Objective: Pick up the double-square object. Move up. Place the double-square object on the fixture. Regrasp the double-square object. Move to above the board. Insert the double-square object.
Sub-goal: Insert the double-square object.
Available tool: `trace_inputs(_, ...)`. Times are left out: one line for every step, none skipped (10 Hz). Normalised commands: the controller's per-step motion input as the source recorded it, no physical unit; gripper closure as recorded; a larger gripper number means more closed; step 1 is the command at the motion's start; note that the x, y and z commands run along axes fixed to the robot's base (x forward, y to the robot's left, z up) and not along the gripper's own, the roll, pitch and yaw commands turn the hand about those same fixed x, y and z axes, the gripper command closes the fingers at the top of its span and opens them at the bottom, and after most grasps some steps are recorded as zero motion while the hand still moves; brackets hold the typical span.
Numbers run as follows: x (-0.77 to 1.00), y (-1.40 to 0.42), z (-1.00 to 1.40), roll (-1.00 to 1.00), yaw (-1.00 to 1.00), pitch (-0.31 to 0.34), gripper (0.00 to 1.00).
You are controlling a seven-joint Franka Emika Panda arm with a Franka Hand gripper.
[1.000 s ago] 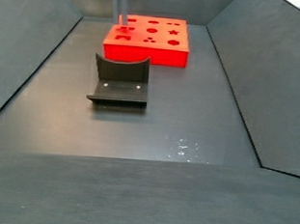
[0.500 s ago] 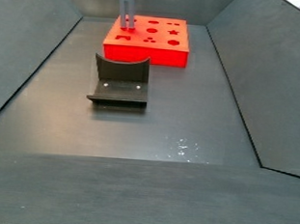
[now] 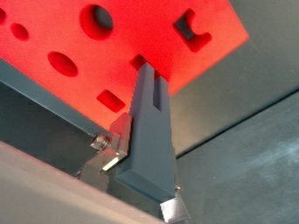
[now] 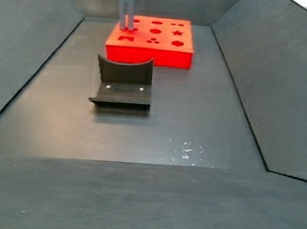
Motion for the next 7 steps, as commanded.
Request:
trace_inputs(-0.36, -0.01, -0.06, 0.00, 0.00, -0.059, 1.00)
trace_inputs(-0.27, -0.01, -0.12, 0.00, 0.00, -0.067, 1.00)
trace_inputs(0.04, 0.00, -0.37, 0.00, 0.00, -0.057, 1.00)
trace_inputs(0.39, 0.00, -0.62, 0.01, 0.00, -0.059, 1.00)
trace_inputs(0.39, -0.01, -0.69, 0.03, 0.02, -0.091, 1.00)
trace_inputs(0.35, -0.06, -0.49, 0.00, 0.00, -0.043, 1.00)
trace_inputs(0.22, 0.00, -0.17, 0.00, 0.00, 0.000, 1.00)
